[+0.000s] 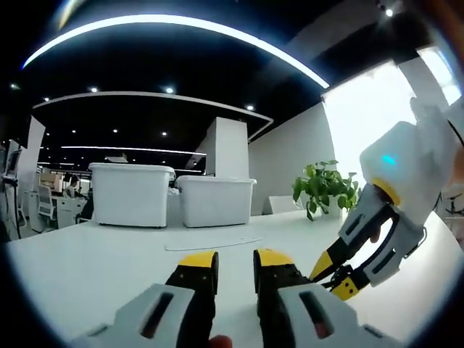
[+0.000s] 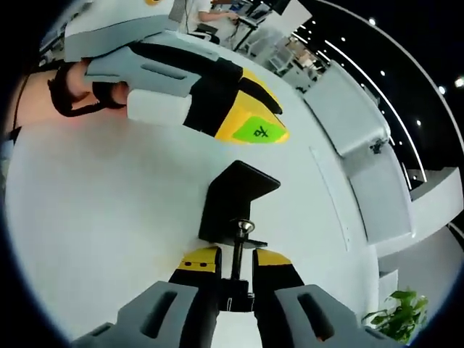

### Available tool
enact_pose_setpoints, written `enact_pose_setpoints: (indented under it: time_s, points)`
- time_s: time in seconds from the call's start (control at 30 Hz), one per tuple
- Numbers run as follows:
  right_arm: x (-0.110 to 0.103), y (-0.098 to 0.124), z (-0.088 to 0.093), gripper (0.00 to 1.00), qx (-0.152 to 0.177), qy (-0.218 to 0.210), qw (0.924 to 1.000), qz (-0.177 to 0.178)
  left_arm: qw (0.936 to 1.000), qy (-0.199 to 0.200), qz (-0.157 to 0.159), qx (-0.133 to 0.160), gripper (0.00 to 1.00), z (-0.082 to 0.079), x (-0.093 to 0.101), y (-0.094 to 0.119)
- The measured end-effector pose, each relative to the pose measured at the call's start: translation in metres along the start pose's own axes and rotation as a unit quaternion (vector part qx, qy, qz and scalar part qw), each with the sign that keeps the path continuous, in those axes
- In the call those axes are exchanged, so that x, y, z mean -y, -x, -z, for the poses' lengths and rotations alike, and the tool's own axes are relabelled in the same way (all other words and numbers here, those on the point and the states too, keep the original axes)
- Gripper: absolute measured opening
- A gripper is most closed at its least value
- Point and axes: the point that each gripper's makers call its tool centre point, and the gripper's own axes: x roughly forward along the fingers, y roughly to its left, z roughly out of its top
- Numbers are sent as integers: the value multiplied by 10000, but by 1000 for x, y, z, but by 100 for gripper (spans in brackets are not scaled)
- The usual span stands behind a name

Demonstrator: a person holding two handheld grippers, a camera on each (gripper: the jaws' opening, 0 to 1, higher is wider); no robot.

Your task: Clamp the fixed fixture on the desktop, loosen the retaining clip, secure it to the edge of the desk, and tighten the retaining clip.

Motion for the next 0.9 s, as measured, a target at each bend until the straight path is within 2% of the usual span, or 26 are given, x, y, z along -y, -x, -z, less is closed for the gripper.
enact_pose_setpoints:
  time_s: [0.57, 0.8, 0.9]
  points:
    - [4, -5, 0, 11, -173, 105, 9997, 167, 10000, 37, -76, 15, 19, 0, -4, 1]
    - [5, -8, 0, 9, -300, 372, 9983, 348, 9999, 88, -146, 15, 19, 0, -7, 1]
    - [5, -9, -1, 7, -326, 638, 9963, 475, 9997, 54, -239, -19, 19, 1, -10, 1]
